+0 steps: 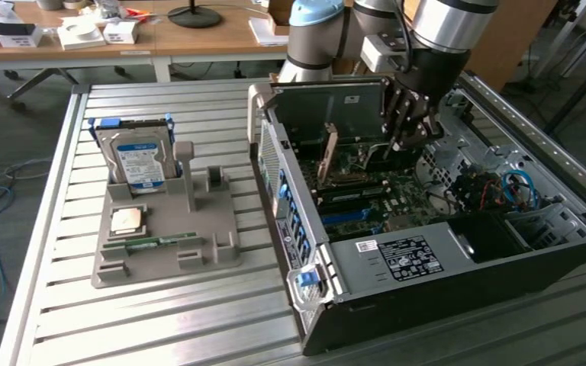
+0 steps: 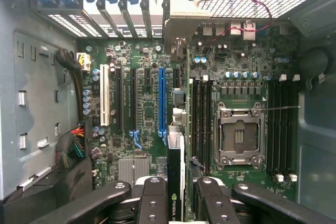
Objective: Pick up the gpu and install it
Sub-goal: 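Insert the gpu into the slot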
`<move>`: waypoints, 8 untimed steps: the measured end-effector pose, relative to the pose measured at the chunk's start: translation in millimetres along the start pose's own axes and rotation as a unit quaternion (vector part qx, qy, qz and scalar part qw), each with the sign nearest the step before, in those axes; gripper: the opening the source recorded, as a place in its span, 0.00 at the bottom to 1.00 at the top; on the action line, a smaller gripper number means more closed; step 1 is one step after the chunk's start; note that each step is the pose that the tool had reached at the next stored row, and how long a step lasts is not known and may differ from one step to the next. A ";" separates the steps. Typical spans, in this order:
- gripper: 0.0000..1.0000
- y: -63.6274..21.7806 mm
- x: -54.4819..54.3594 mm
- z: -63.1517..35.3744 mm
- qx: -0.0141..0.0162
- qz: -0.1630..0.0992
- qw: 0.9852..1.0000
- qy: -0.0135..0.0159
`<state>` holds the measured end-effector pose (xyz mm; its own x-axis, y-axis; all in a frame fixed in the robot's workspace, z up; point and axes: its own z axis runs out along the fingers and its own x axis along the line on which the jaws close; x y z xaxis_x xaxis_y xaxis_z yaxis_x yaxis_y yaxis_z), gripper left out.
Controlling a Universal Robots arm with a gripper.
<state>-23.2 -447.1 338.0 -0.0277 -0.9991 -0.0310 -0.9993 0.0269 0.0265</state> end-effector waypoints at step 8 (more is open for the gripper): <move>0.26 -0.1 0.1 3.9 0.000 0.000 1.000 0.000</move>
<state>-23.2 -447.1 334.2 -0.0277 -0.9991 -0.0311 -0.9993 0.0268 0.0265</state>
